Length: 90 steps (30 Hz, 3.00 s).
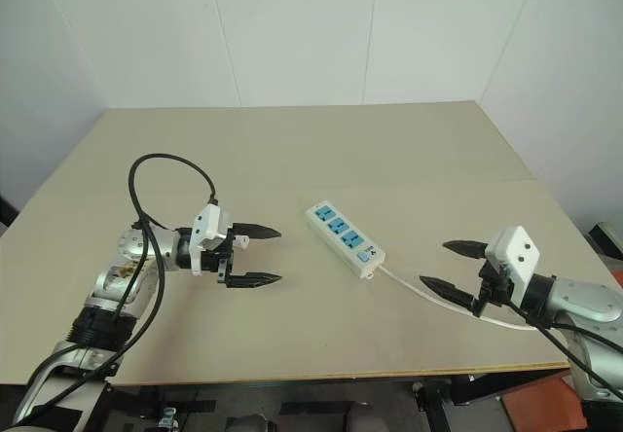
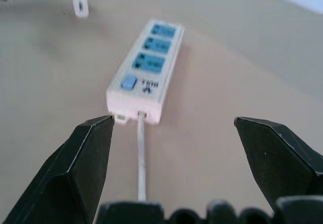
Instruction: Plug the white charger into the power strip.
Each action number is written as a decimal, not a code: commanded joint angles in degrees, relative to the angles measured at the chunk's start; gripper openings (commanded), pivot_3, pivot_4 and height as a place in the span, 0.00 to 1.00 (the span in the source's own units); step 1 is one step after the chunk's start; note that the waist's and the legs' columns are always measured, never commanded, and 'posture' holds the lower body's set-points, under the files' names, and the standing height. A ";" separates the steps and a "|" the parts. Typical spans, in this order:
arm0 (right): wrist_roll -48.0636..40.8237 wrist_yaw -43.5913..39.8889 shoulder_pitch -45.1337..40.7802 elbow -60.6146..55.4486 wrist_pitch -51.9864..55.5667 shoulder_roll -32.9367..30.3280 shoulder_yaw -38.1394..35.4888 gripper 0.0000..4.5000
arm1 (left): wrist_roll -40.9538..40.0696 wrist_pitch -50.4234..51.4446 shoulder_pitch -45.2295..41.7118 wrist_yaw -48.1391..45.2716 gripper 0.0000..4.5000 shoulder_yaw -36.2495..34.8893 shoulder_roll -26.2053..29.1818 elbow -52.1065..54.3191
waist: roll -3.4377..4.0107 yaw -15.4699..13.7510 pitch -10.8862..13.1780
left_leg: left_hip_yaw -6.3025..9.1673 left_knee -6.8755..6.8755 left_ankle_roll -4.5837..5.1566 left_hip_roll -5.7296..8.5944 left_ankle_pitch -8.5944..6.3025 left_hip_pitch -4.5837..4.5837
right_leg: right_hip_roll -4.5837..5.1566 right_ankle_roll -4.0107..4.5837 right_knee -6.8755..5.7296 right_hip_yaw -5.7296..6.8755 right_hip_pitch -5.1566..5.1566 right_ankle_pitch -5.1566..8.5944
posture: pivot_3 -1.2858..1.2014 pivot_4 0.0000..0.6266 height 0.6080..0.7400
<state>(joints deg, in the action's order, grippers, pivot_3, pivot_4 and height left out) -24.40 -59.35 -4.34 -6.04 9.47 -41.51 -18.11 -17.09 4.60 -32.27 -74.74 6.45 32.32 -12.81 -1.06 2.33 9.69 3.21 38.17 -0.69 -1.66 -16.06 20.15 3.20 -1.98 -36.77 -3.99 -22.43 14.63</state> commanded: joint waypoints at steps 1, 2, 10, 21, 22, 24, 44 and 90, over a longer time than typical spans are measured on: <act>2.25 4.21 -0.61 -1.74 -4.29 3.70 2.73 0.99 | 0.16 0.52 -0.34 1.12 1.00 -0.51 0.47 2.07 | 0.01 -0.05 0.00 | -0.01 0.00 0.00 0.00 0.00 0.01 | 0.01 0.00 0.00 0.00 -0.01 0.00 | 0.52 0.24 1.00; 3.37 5.09 -0.63 -1.71 -5.49 4.70 3.60 0.99 | 0.13 0.53 -0.36 1.18 1.00 -0.49 0.47 2.10 | 0.01 -0.05 0.00 | 0.00 0.00 0.00 0.00 0.00 0.01 | 0.00 0.00 0.00 0.01 -0.02 0.00 | 0.52 0.24 1.00; 10.99 19.00 -3.76 2.78 -8.50 15.89 9.47 0.99 | 0.28 0.53 0.24 1.61 1.00 -0.06 0.59 3.42 | 0.02 0.01 0.00 | -0.02 0.00 0.00 0.00 0.00 0.05 | 0.00 0.00 -0.06 -0.01 -0.14 0.00 | 0.52 0.24 1.00; 11.15 20.99 -4.13 5.29 -8.91 20.19 13.16 0.99 | 0.11 0.00 0.44 1.63 1.00 -0.08 0.41 3.41 | 0.03 0.06 -0.01 | -0.03 -0.01 0.00 0.00 0.00 0.06 | 0.00 0.01 -0.07 -0.02 -0.18 0.00 | 0.52 0.24 1.00; 10.75 20.64 -4.39 5.35 -8.61 20.51 13.59 0.99 | 0.12 -0.09 0.38 1.62 1.00 -0.04 0.33 3.35 | 0.03 0.07 -0.01 | -0.03 -0.01 0.00 0.00 0.00 0.06 | 0.00 0.01 -0.08 -0.02 -0.18 0.00 | 0.52 0.24 1.00; 10.67 20.47 -4.76 5.52 -8.41 21.00 14.21 0.99 | 0.14 -0.17 0.35 1.65 1.00 0.00 0.23 3.32 | 0.03 0.11 -0.01 | -0.03 -0.01 0.00 0.00 0.00 0.06 | 0.00 0.01 -0.07 -0.02 -0.17 0.00 | 0.52 0.24 1.00; 10.32 20.15 -10.25 13.76 -9.21 23.73 15.50 0.99 | -0.08 -0.57 1.42 2.08 1.00 -0.20 -0.11 4.04 | 0.03 0.18 -0.01 | -0.03 -0.04 0.00 -0.01 0.00 0.08 | -0.01 0.01 -0.05 -0.02 -0.21 0.00 | 0.52 0.24 1.00; 9.28 -2.32 -12.88 11.18 -8.68 13.29 25.11 0.76 | 8.41 -23.64 -30.36 -17.76 1.00 12.75 7.50 -30.99 | -0.04 0.27 0.04 | -0.04 -0.06 0.00 0.02 0.00 0.12 | -0.05 0.00 0.02 -0.01 -0.24 0.00 | 0.52 0.24 1.00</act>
<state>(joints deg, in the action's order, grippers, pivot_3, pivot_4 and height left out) -15.51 -59.71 -16.32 5.84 1.37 -27.94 5.71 -10.08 -15.00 -58.37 -91.67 16.53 38.97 -40.22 -1.10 2.60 9.73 3.18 38.10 -0.69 -1.64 -16.07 20.31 3.15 -1.98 -36.74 -4.00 -22.69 14.63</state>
